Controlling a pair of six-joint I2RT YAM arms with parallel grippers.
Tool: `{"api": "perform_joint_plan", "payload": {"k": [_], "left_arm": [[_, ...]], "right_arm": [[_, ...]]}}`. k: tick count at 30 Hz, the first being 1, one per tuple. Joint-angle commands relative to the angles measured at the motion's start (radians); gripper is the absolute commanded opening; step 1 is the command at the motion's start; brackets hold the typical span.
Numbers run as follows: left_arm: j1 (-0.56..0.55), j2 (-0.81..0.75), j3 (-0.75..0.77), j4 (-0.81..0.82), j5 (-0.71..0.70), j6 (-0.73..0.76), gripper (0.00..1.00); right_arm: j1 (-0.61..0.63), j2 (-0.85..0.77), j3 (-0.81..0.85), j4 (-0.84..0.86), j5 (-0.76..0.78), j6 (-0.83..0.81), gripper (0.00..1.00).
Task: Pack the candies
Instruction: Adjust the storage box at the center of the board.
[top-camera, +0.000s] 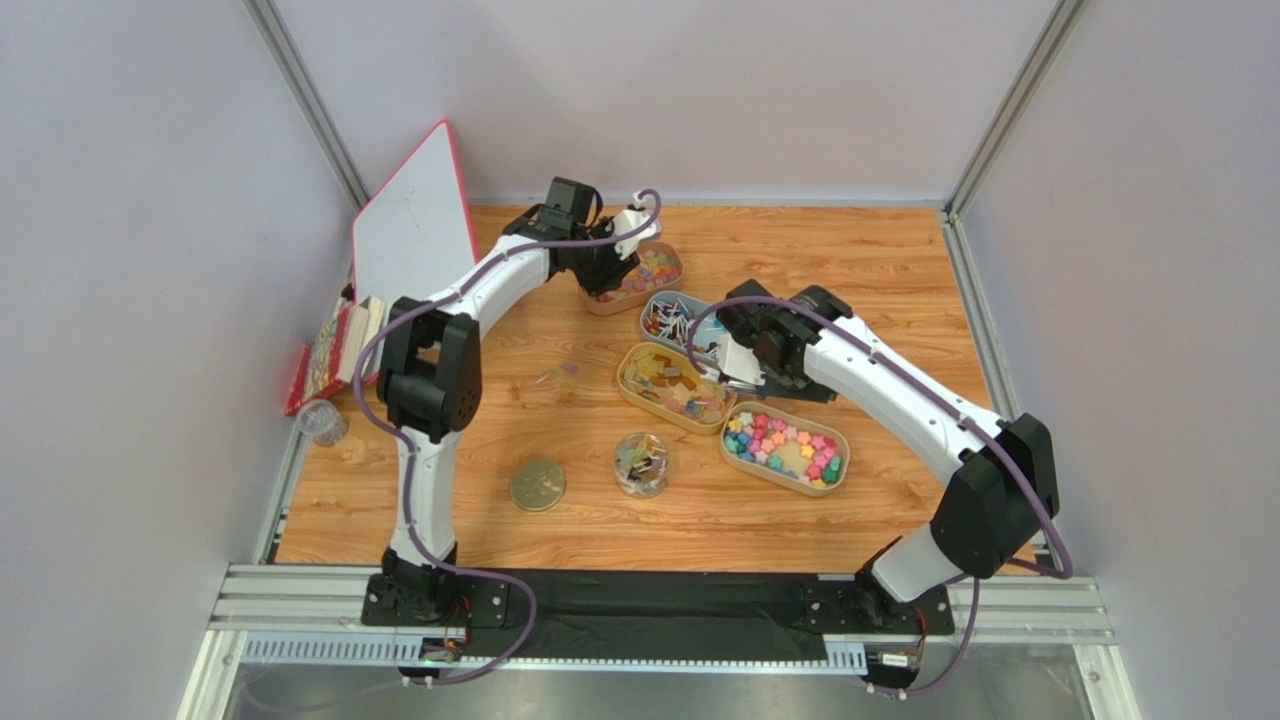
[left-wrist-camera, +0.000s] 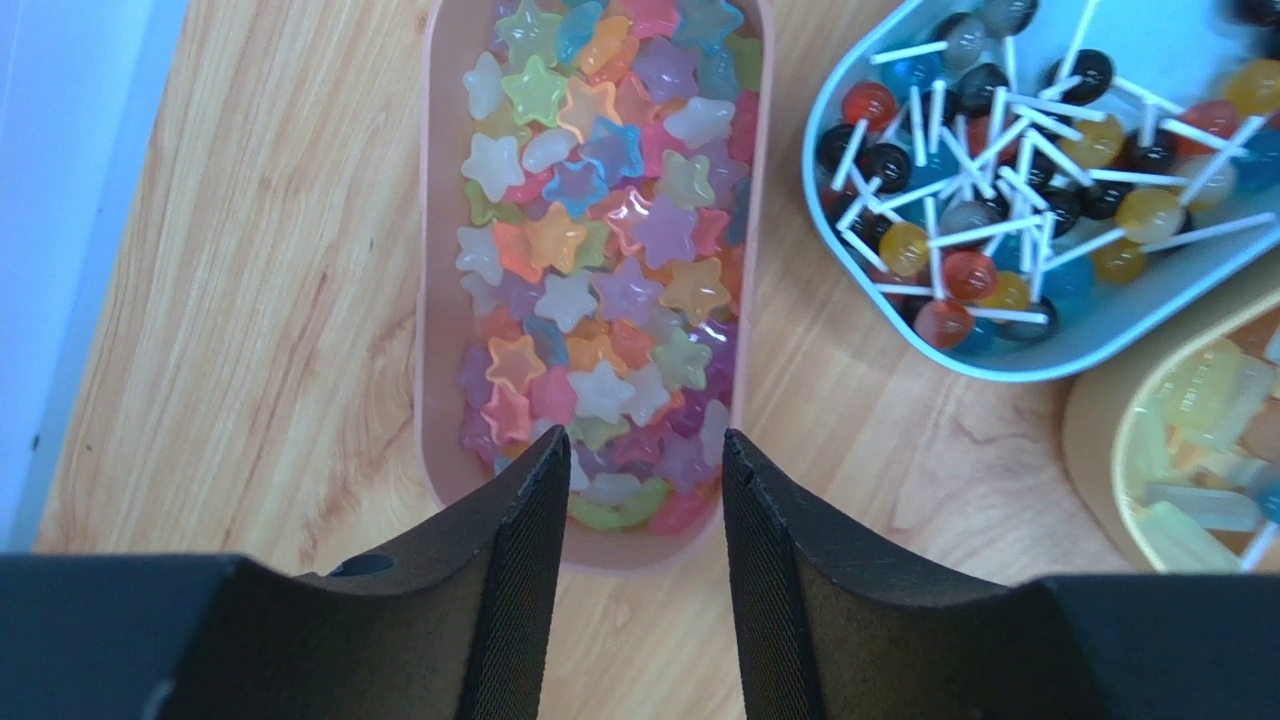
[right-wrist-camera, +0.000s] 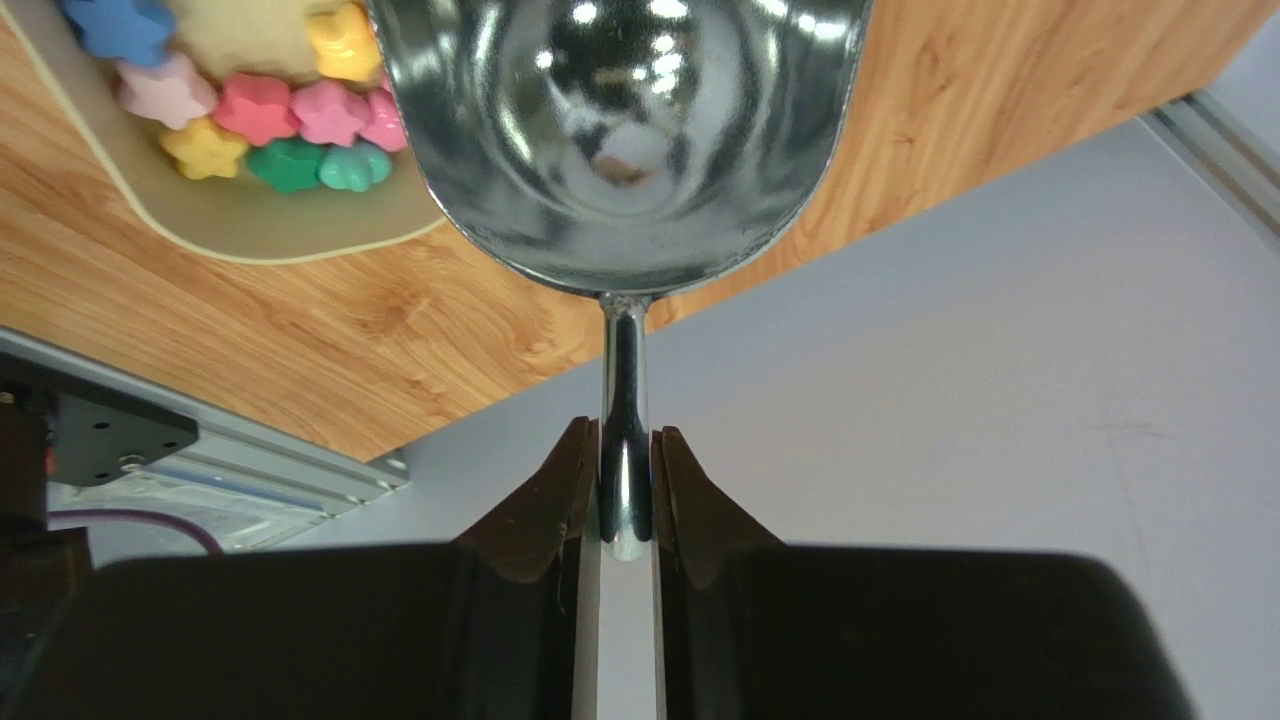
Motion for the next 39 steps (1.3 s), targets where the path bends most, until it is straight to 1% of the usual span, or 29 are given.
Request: {"api": "perform_joint_plan", "payload": {"k": [1, 7, 14, 18, 21, 22, 24, 25, 27, 31, 34, 39], "left_arm": [[-0.006, 0.064, 0.108, -0.065, 0.023, 0.067, 0.49], [-0.014, 0.096, 0.109, -0.078, 0.027, 0.076, 0.48], [-0.028, 0.138, 0.117, -0.093, 0.024, 0.069, 0.47], [-0.031, 0.187, 0.172, -0.133, 0.008, 0.06, 0.45], [-0.031, 0.225, 0.255, -0.183, 0.007, 0.049, 0.35], [-0.031, 0.231, 0.267, -0.196, 0.012, 0.049, 0.29], [-0.031, 0.24, 0.283, -0.214, 0.018, 0.05, 0.23], [-0.031, 0.24, 0.283, -0.217, 0.021, 0.05, 0.19], [-0.031, 0.234, 0.278, -0.234, 0.03, 0.061, 0.15], [-0.028, 0.211, 0.244, -0.254, 0.002, 0.095, 0.05], [-0.02, 0.179, 0.191, -0.259, -0.044, 0.127, 0.0], [-0.002, 0.109, 0.077, -0.263, -0.092, 0.159, 0.0]], "right_arm": [[-0.024, -0.037, -0.019, -0.241, -0.086, 0.056, 0.0], [-0.071, -0.021, 0.005, -0.232, -0.107, 0.053, 0.0], [-0.093, -0.008, 0.008, -0.22, -0.12, 0.048, 0.0], [-0.099, -0.007, 0.011, -0.215, -0.12, 0.05, 0.0], [-0.108, -0.007, 0.014, -0.212, -0.118, 0.05, 0.0], [-0.11, -0.008, 0.016, -0.211, -0.116, 0.051, 0.0], [-0.117, -0.007, 0.016, -0.209, -0.116, 0.051, 0.0], [-0.12, -0.01, 0.017, -0.211, -0.116, 0.05, 0.0], [-0.126, -0.011, 0.019, -0.209, -0.116, 0.048, 0.0], [-0.134, -0.02, 0.008, -0.201, -0.123, 0.047, 0.0], [-0.137, -0.027, 0.0, -0.197, -0.127, 0.047, 0.0], [-0.145, -0.028, -0.003, -0.189, -0.13, 0.047, 0.0]]}}
